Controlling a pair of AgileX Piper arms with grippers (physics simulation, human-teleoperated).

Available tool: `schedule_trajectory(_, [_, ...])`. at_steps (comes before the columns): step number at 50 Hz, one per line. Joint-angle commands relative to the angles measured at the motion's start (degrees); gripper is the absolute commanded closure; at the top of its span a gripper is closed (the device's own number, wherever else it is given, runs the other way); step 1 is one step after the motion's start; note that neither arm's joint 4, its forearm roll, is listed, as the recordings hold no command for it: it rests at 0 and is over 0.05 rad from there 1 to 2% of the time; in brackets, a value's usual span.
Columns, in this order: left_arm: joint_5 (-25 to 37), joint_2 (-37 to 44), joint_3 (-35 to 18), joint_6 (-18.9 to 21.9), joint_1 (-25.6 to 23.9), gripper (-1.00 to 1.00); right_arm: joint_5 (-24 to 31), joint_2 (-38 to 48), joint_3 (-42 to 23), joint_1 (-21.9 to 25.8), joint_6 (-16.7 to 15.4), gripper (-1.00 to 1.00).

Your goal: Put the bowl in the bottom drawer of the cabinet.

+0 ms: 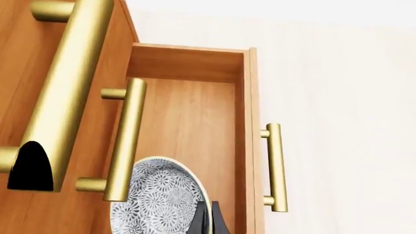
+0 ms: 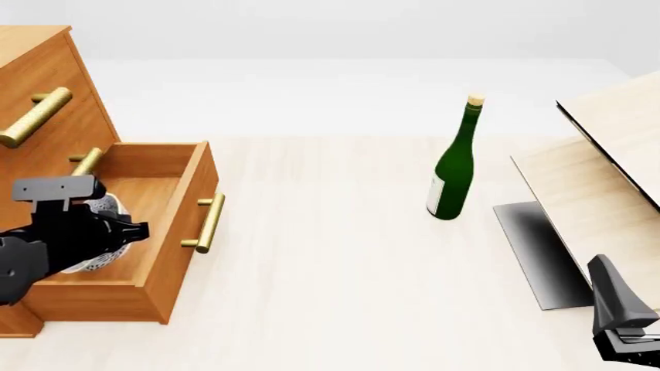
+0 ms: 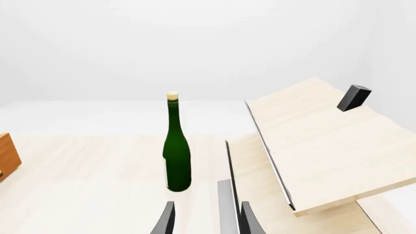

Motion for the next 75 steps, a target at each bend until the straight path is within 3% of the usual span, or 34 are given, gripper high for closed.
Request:
schedule_trajectory(1, [-1.12, 1.0, -0.1, 0.51, 0.57, 1.0, 0.0, 0.0, 0.0, 0.0, 0.0, -1.0])
schedule_trajectory(26, [-2.29, 1.67, -0.22, -0.78, 0.26, 1.0, 0.0, 0.0, 0.0, 0.01, -0.01, -1.0])
schedule_trajectory(27, [-2.17, 1.4, -0.19, -0.8, 0.42, -1.0, 0.0, 0.0, 0.0, 0.01, 0.0, -1.0])
schedule_trajectory(55, [-1.72, -0.4, -0.41, -1.45, 0.27, -1.0, -0.05, 0.02, 0.04, 0.27, -0.02, -1.0])
schedule_trajectory(60, [-1.66, -2.75, -0.53, -3.36, -0.97, -1.0, -0.08, 0.04, 0.05, 0.27, -0.02, -1.0])
schedule_trajectory(75, [0.36, -8.4, -1.36, -4.14, -2.98, -1.0, -0.11, 0.07, 0.04, 0.27, -0.02, -1.0])
